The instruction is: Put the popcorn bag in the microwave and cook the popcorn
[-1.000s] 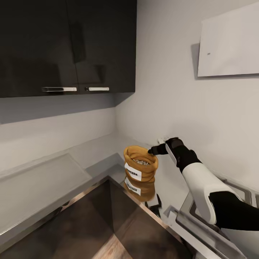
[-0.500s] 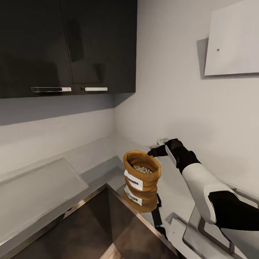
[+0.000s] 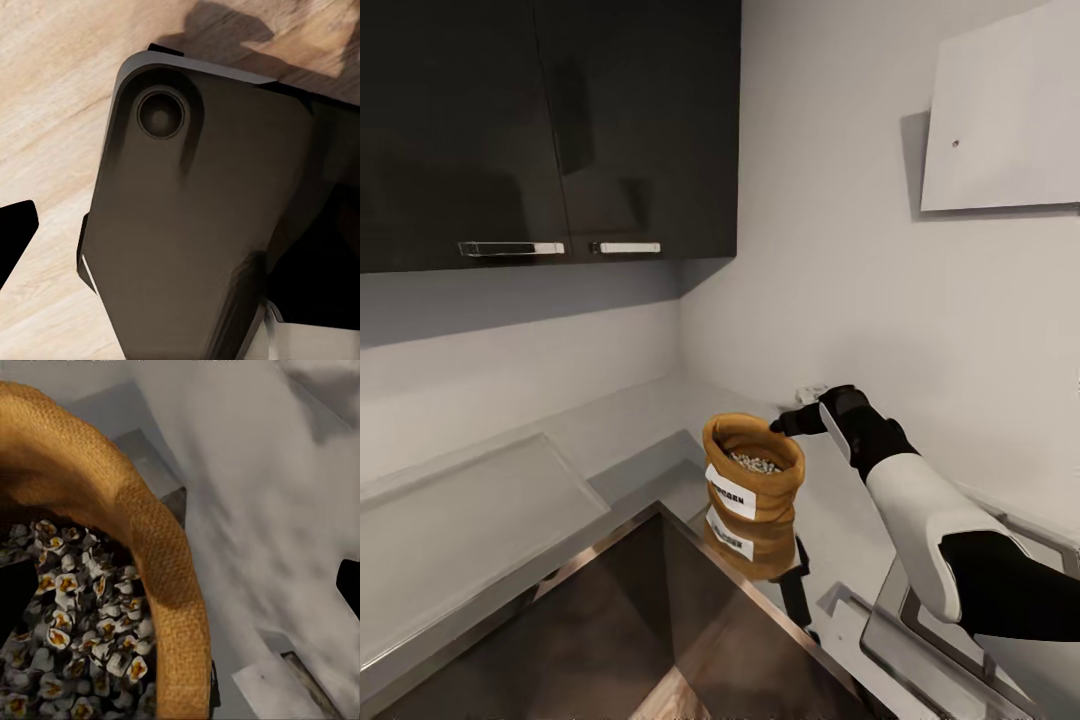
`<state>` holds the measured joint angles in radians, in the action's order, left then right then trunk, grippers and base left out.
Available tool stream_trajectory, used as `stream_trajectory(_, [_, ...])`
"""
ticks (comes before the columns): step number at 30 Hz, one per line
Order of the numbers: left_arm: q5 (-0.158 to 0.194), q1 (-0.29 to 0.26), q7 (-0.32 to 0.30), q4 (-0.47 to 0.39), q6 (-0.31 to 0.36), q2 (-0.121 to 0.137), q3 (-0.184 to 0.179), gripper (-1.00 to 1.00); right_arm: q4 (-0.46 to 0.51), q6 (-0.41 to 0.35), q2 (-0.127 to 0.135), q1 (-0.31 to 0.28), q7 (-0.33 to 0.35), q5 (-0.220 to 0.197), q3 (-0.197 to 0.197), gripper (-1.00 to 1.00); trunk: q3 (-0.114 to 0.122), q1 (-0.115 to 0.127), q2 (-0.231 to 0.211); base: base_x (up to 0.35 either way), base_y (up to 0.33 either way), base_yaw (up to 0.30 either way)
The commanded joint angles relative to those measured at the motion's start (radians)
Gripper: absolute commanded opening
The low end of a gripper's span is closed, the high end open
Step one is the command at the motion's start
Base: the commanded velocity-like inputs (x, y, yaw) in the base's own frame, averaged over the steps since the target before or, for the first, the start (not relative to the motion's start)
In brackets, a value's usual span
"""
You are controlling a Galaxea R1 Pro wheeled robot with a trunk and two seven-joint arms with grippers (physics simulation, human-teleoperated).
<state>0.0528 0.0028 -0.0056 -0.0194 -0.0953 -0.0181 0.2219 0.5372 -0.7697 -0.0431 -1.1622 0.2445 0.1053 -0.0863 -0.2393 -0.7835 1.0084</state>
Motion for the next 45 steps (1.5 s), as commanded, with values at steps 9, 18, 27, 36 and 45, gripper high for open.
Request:
stream_trajectory(9, [0.006, 0.0, 0.001, -0.001, -0.001, 0.0, 0.002, 1.0, -0.043, 0.009, 0.0, -0.001, 0.002, 0.009, -0.001, 1.0, -0.001, 0.0, 0.001, -0.003, 0.0, 0.0])
stream_trajectory(18, [0.006, 0.0, 0.001, -0.001, -0.001, 0.0, 0.002, 1.0, -0.056, 0.011, 0.0, -0.001, -0.005, 0.009, -0.001, 1.0, -0.001, 0.0, 0.001, 0.0, 0.0, 0.0])
stream_trajectory(27, [0.006, 0.0, 0.001, -0.002, -0.001, 0.0, 0.002, 1.0, -0.134, 0.097, 0.002, -0.001, 0.0, 0.01, -0.001, 1.0, -0.001, 0.0, 0.001, 0.0, 0.0, 0.0])
stream_trajectory(36, [0.006, 0.0, 0.001, -0.002, -0.001, 0.0, 0.002, 1.0, -0.2, 0.131, 0.0, -0.001, -0.001, 0.011, -0.001, 1.0, -0.001, 0.0, 0.001, 0.0, 0.0, 0.0])
stream_trajectory(45, [0.006, 0.0, 0.001, -0.001, -0.001, 0.0, 0.002, 1.0, -0.21, 0.145, 0.002, -0.001, -0.003, 0.011, -0.001, 1.0, -0.001, 0.0, 0.001, 0.0, 0.0, 0.0])
